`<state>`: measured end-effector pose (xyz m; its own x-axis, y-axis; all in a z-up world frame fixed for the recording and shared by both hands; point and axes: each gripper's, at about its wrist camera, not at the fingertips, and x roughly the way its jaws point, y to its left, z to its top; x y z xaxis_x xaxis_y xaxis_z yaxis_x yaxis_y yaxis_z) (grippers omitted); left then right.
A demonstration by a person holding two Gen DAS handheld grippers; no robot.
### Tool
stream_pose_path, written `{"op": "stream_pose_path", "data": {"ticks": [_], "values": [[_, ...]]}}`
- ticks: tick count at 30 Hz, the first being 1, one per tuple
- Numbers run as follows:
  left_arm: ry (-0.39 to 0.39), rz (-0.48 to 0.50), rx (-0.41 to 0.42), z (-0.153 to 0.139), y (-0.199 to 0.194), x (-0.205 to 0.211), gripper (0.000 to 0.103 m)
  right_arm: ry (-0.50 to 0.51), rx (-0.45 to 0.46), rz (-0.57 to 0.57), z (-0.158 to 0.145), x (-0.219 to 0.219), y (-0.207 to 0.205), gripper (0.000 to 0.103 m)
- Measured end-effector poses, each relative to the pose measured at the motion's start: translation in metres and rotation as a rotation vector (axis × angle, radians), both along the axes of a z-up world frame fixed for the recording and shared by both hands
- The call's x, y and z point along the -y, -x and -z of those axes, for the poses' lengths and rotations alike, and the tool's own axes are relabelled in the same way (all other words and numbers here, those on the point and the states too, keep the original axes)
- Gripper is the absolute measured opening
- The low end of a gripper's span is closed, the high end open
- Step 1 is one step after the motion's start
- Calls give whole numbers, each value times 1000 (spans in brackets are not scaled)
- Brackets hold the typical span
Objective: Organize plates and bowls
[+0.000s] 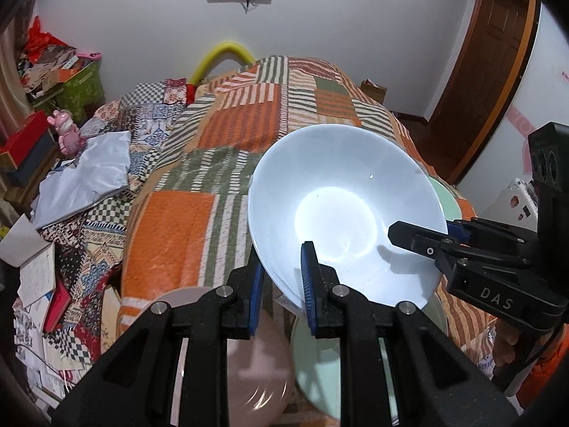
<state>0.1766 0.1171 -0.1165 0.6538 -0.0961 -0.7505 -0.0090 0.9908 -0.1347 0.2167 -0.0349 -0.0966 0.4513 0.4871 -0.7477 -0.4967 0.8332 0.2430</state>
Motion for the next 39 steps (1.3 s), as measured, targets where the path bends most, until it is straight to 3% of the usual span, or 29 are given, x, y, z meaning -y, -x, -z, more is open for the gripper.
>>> {"op": "stream_pose_path", "data": {"ticks": [18,39], "values": [[26,-98,29,-8,66,-43,19,-15,7,-96,-1,-44,36,25],[84,-180,-58,39,93,-85,19,35,-101,-170,40,-85,53,25]]}}
